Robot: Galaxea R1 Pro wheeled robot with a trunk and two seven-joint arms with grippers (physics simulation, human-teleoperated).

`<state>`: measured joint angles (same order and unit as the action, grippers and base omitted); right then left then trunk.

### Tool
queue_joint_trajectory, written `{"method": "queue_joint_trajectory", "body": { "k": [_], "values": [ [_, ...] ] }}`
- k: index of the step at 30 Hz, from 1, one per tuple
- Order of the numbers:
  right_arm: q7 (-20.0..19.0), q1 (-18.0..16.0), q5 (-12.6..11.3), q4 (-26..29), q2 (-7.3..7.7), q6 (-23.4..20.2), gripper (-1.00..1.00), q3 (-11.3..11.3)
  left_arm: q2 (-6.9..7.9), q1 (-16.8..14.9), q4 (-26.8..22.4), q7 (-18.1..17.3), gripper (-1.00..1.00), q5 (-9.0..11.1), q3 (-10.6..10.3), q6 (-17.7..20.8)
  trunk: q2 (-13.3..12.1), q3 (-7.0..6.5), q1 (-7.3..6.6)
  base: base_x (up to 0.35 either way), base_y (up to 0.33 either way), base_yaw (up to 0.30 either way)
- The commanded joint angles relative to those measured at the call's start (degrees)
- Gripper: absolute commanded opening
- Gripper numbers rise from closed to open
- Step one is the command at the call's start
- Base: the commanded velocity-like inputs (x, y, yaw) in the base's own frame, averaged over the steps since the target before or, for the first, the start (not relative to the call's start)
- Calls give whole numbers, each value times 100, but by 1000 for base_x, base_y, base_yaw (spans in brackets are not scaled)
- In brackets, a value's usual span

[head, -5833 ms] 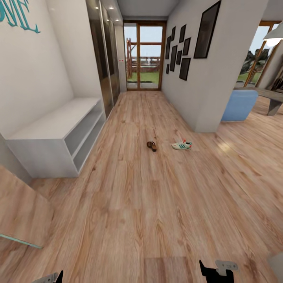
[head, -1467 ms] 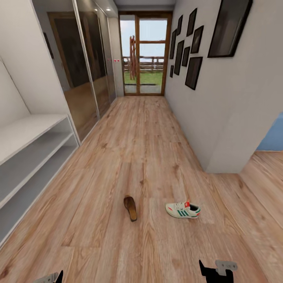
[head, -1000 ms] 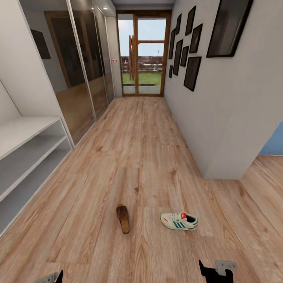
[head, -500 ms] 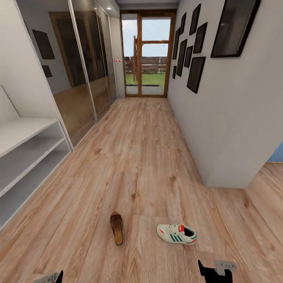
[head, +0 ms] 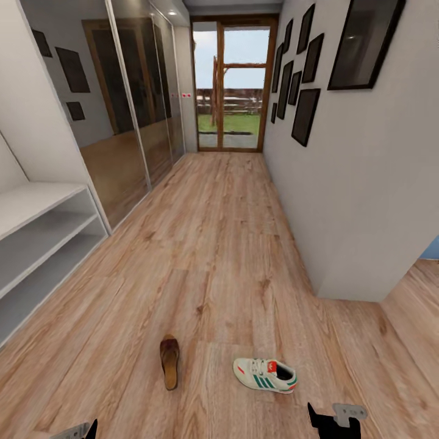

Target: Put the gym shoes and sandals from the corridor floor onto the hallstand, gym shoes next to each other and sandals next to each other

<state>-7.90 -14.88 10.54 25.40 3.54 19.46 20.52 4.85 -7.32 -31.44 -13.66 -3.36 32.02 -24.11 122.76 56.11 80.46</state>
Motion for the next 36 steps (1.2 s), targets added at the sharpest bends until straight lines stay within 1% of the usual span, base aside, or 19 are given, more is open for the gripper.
{"method": "queue_joint_trajectory", "body": {
  "k": [1,15,21,24,31,36],
  "values": [
    [-38,-6,53,-7,-6,23,100,49,-4,-6,0,-50,100,-31,48,-16,2,4,1,183,-226,1],
    [-36,-6,53,-1,-2,24,100,49,-8,-6,4,-49,100,-26,50,-15,2,4,1,256,-220,10],
    [-36,-6,53,-2,-2,25,100,49,-9,-6,4,-49,100,-25,50,-19,2,4,1,217,-207,236],
    [-36,-6,53,-2,-2,25,100,49,-7,-6,5,-49,100,-24,50,-22,2,4,1,140,-86,271],
    [-36,-6,53,-2,-2,23,100,49,-7,-6,3,-49,100,-17,50,-23,2,4,1,28,-14,263],
    [-36,-6,53,-1,-2,23,100,49,-2,-6,2,-49,100,-13,50,-23,2,4,1,2,-1,89]
  ]
}}
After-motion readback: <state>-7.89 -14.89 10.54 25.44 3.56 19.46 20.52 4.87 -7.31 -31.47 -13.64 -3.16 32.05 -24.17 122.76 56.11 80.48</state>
